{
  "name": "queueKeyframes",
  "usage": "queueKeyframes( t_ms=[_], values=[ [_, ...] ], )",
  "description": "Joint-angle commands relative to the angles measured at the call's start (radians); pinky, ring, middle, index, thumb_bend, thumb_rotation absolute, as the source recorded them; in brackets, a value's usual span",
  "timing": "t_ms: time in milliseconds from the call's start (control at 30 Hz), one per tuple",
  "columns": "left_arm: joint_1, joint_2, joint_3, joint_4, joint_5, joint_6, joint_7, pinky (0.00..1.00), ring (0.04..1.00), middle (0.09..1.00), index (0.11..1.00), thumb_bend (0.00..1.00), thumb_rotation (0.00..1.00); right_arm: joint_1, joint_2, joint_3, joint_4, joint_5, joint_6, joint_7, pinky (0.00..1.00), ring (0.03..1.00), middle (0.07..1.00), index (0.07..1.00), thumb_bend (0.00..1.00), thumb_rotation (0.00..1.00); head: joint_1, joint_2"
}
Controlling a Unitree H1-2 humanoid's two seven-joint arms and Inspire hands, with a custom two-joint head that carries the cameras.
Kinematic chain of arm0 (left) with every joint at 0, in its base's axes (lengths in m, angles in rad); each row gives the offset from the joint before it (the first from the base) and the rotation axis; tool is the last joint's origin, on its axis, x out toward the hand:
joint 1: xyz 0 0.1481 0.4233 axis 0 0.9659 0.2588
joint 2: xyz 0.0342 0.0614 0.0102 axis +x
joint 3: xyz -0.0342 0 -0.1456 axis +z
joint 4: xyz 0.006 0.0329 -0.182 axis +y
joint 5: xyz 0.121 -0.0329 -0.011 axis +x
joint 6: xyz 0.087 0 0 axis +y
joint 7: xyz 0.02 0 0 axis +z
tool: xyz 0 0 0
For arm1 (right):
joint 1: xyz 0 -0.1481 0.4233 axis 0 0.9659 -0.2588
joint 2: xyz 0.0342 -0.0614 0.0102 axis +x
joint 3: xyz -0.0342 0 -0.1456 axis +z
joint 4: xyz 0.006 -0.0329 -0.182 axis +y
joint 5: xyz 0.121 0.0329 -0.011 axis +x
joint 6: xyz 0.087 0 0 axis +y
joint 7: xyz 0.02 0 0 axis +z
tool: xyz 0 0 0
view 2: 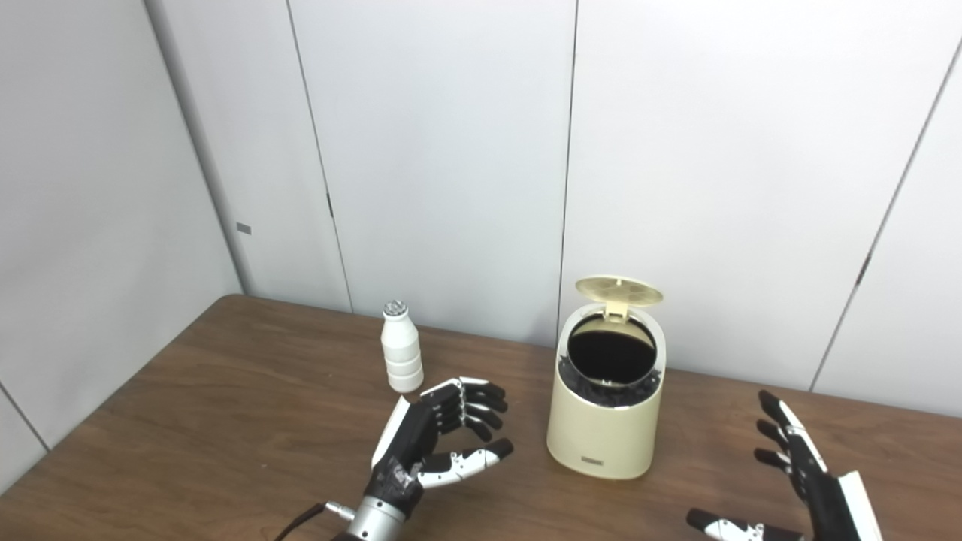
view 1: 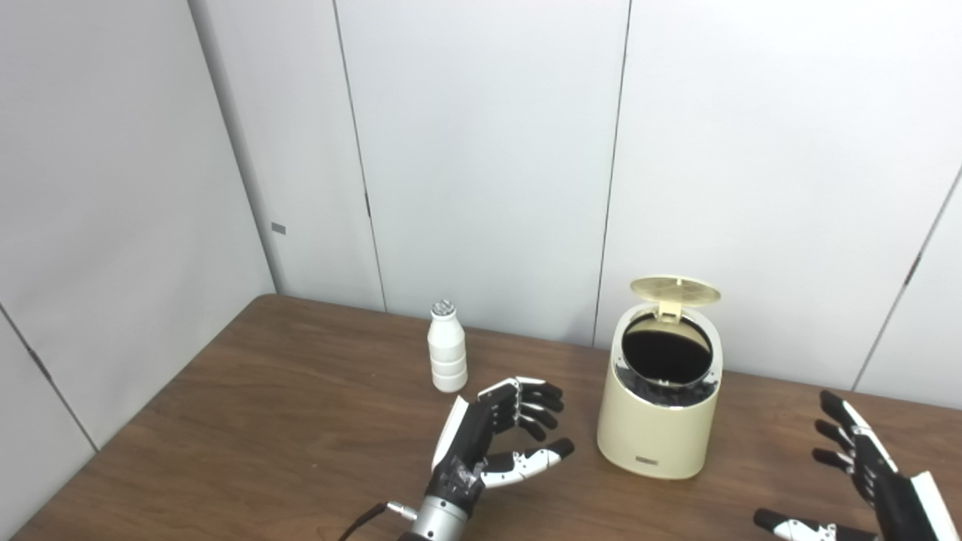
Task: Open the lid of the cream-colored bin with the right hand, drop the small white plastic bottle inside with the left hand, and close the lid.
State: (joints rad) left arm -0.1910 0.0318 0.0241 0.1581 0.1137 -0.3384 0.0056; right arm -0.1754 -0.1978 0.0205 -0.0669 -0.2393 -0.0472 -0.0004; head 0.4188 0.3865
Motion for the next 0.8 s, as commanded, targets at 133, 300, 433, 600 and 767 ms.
queueKeyframes(
  t_ms=[133,300,433,600,767],
  values=[
    [-0.008,0.017,0.050,-0.113,0.121,0.090,0.102,0.51,0.555,0.618,0.631,0.66,0.03,-0.031,-0.012,-0.012,-0.048,0.009,0.000,0.011,0.78,0.886,0.933,0.925,0.75,0.00,0.004,0.002],
    [0.006,0.000,0.097,-0.163,0.182,0.176,0.192,0.48,0.549,0.597,0.618,0.69,0.01,-0.034,-0.009,-0.007,-0.067,-0.035,0.038,0.006,0.77,0.883,0.924,0.918,0.75,0.00,0.008,0.002],
    [0.010,0.004,0.111,-0.178,0.205,0.198,0.231,0.48,0.565,0.627,0.651,0.68,0.03,-0.035,-0.005,-0.002,-0.083,-0.065,0.066,0.004,0.75,0.878,0.907,0.901,0.75,0.00,0.010,0.003],
    [0.011,0.015,0.116,-0.173,0.241,0.199,0.275,0.44,0.528,0.608,0.655,0.68,0.00,-0.032,-0.002,0.001,-0.096,-0.073,0.083,0.005,0.76,0.878,0.906,0.902,0.75,0.00,0.009,0.007],
    [0.005,0.008,0.126,-0.162,0.291,0.218,0.336,0.36,0.455,0.543,0.638,0.72,0.04,-0.031,-0.003,0.002,-0.111,-0.074,0.094,0.006,0.76,0.881,0.908,0.901,0.75,0.00,0.009,0.010]
  ],
)
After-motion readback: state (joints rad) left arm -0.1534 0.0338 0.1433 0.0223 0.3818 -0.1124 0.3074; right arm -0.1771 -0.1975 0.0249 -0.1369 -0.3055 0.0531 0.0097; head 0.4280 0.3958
